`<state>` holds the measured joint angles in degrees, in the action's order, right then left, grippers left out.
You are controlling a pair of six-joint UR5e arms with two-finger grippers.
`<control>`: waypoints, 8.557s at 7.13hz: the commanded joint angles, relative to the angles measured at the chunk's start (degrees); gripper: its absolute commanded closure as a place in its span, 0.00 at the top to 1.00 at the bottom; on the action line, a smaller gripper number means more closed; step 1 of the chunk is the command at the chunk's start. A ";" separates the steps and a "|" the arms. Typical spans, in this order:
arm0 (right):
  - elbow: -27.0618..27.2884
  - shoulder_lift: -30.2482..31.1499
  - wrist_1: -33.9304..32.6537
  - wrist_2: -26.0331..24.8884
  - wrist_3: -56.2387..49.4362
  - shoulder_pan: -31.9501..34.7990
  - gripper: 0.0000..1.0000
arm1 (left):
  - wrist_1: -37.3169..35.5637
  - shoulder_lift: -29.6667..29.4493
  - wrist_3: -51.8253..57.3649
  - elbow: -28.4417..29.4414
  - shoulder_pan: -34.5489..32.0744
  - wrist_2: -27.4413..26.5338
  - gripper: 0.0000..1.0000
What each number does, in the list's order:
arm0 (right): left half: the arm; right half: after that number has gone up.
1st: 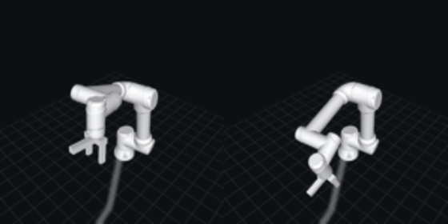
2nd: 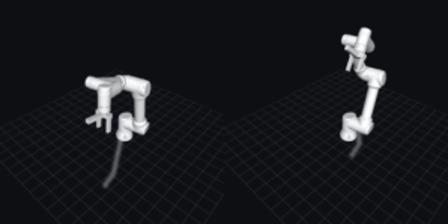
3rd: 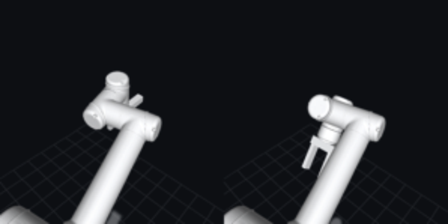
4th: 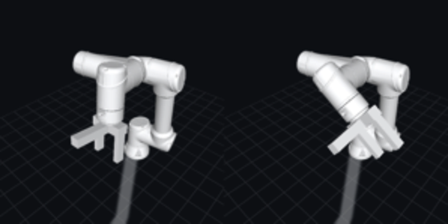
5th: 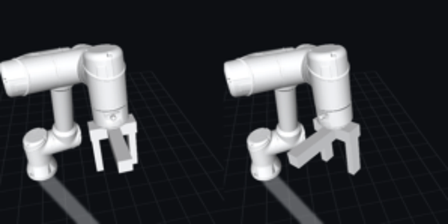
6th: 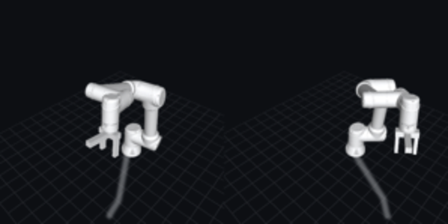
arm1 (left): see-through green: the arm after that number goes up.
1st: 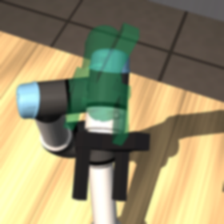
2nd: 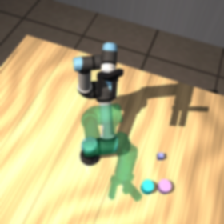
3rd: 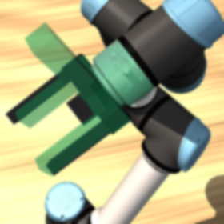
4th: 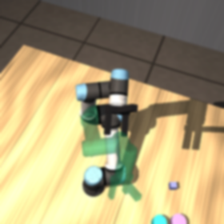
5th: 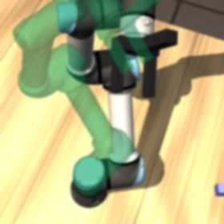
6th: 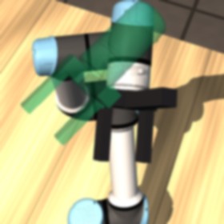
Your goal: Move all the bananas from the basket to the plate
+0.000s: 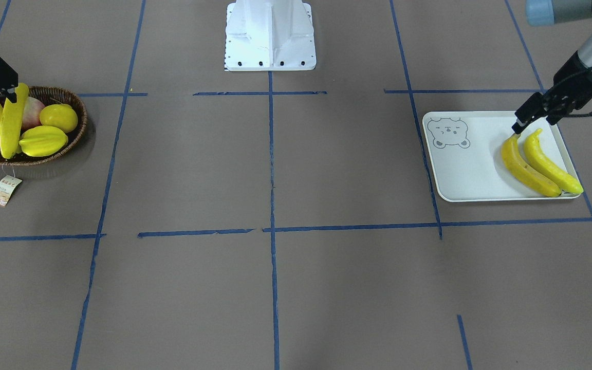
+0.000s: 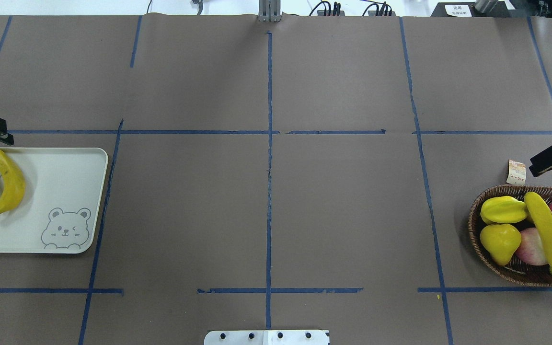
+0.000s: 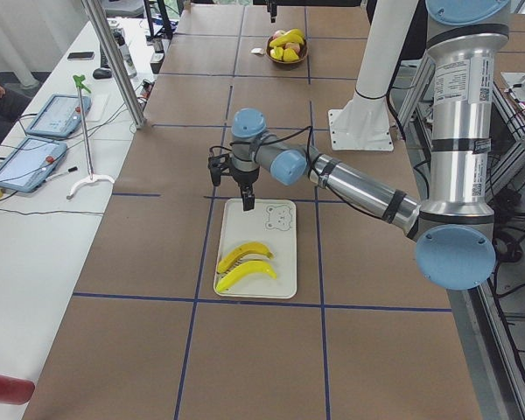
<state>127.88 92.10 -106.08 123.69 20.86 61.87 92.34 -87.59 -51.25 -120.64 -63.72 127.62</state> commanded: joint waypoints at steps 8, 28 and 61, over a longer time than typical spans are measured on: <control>-0.79 17.74 24.51 -6.22 19.09 -10.66 0.99 | -13.41 -11.81 7.14 -8.91 10.18 -0.44 1.00; 0.26 18.99 24.78 -16.46 27.38 -24.17 0.11 | -12.97 -11.98 5.81 -8.39 13.01 -2.64 1.00; -16.96 -24.52 67.59 -45.90 78.28 -49.48 0.18 | 31.33 -42.75 -45.60 24.22 30.85 -7.12 0.66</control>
<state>110.92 67.67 -38.50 77.78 99.14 12.42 123.56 -130.34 -96.63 -96.43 -33.02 120.82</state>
